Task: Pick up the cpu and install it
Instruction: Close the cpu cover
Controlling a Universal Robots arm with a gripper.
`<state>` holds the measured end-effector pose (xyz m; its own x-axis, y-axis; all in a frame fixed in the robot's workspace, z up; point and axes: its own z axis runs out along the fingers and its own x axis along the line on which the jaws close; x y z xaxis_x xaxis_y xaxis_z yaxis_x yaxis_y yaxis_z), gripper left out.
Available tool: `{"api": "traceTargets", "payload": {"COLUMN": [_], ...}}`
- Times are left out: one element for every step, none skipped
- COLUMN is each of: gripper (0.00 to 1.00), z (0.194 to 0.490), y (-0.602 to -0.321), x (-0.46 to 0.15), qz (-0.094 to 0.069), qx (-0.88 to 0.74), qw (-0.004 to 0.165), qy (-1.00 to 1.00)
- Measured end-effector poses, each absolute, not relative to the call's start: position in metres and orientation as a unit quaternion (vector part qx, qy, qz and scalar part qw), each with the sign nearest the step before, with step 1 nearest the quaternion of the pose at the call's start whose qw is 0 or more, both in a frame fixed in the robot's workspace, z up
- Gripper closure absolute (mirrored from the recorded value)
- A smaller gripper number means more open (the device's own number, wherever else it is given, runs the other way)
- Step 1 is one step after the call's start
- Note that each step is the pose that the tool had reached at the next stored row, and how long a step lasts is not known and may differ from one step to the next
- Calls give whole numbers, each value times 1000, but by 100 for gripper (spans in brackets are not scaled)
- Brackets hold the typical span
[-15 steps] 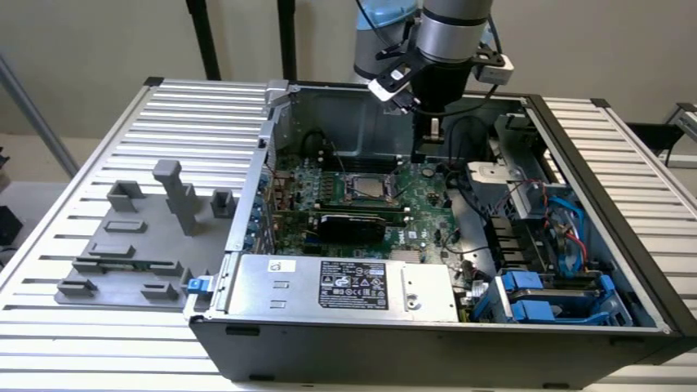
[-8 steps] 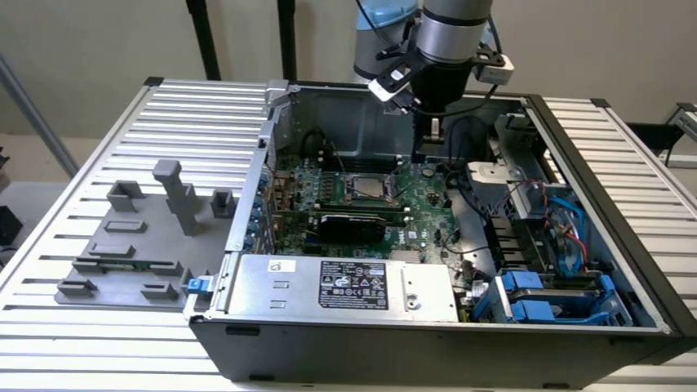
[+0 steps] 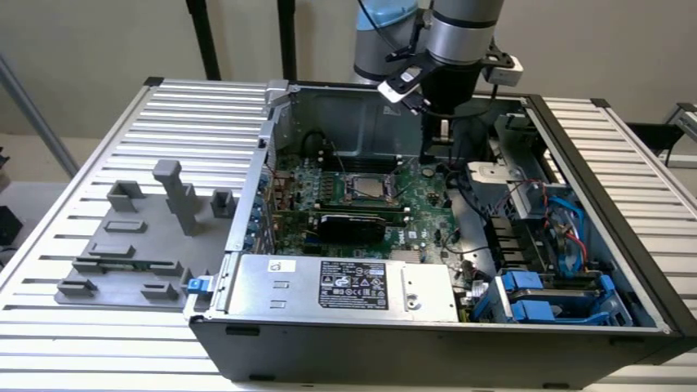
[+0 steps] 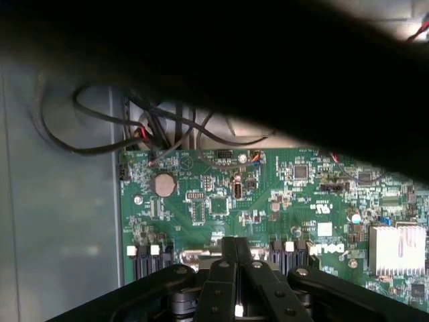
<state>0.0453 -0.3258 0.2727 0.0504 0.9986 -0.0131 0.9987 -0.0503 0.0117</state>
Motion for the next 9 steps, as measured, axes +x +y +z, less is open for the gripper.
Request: {"api": "traceTargets", "payload": {"gripper": [89,89,89,89,89,89,89,89,89], "z": [272,270,269,268,267,266,265,264,263], "y": [-326,-326,-326,-326,-326,-326,-326,-326,-326], "x": [46,46,46,46,46,46,46,46,46], "qz": [0,0,1,1,2,3,4,5,6], "qx": [725,725,725,725,725,725,725,725,725], "qw": [9,10,10,11,12,13,14,15,16], "qy": [689,689,689,689,689,689,689,689,689]}}
